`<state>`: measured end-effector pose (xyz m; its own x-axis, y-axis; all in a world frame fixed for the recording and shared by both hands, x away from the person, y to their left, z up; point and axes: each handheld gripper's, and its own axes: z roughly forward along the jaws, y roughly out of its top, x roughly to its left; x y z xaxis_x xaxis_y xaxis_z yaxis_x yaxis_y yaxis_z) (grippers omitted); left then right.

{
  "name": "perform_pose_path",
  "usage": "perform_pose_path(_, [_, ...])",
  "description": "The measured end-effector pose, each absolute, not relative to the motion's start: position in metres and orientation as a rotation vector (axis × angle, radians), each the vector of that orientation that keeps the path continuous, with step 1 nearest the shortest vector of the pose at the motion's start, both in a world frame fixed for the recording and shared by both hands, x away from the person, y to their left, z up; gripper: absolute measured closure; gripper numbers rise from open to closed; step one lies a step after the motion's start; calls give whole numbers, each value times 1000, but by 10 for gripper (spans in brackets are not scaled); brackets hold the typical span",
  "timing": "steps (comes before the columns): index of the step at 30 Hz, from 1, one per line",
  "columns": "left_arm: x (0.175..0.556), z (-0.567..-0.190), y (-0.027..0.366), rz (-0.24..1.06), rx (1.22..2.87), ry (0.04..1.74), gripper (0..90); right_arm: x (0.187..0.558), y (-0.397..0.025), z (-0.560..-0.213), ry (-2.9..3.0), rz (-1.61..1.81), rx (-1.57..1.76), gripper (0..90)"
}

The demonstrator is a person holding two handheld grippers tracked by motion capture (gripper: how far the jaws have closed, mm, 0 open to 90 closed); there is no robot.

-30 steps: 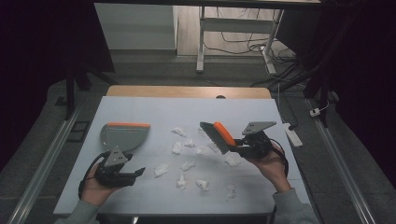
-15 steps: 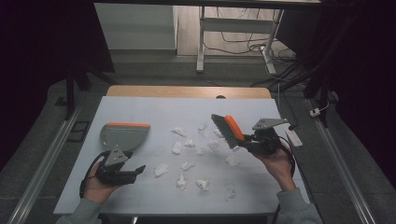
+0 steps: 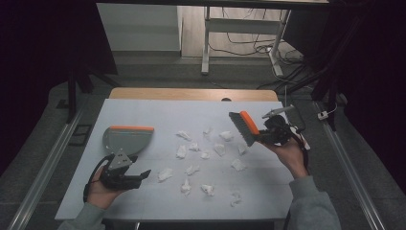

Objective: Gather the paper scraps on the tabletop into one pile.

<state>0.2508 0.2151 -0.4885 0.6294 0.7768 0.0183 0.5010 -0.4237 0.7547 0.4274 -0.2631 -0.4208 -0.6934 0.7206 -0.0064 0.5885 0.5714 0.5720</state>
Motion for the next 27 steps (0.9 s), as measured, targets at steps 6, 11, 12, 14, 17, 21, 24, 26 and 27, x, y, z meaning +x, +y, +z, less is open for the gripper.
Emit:
perform_pose_path(6, [251, -490, 219, 473, 2099, 995, 300, 466, -243, -425, 2661, 497, 1123, 706])
perform_pose_path(11, [248, -490, 218, 475, 2102, 982, 299, 483, -226, -430, 2701, 316, 1115, 706])
perform_pose_path(12, [247, -490, 218, 476, 2102, 982, 300, 485, -223, -431, 2711, 290, 1110, 706])
perform_pose_path(14, [246, -491, 219, 484, 2095, 985, 305, 487, -215, -434, 2720, 237, 1098, 706])
perform_pose_path(17, [244, -493, 219, 468, 2085, 990, 314, 489, -203, -438, 2746, 200, 1074, 707])
perform_pose_path(21, [243, -492, 222, 470, 2069, 993, 317, 485, -190, -439, 2773, 143, 1004, 707])
perform_pose_path(24, [244, -492, 222, 467, 2063, 996, 319, 478, -184, -439, 2793, 116, 921, 708])
perform_pose_path(26, [245, -492, 222, 466, 2064, 996, 319, 470, -179, -439, 2820, 121, 882, 708])
perform_pose_path(27, [245, -492, 222, 465, 2065, 995, 320, 466, -176, -439, 2837, 127, 861, 708])
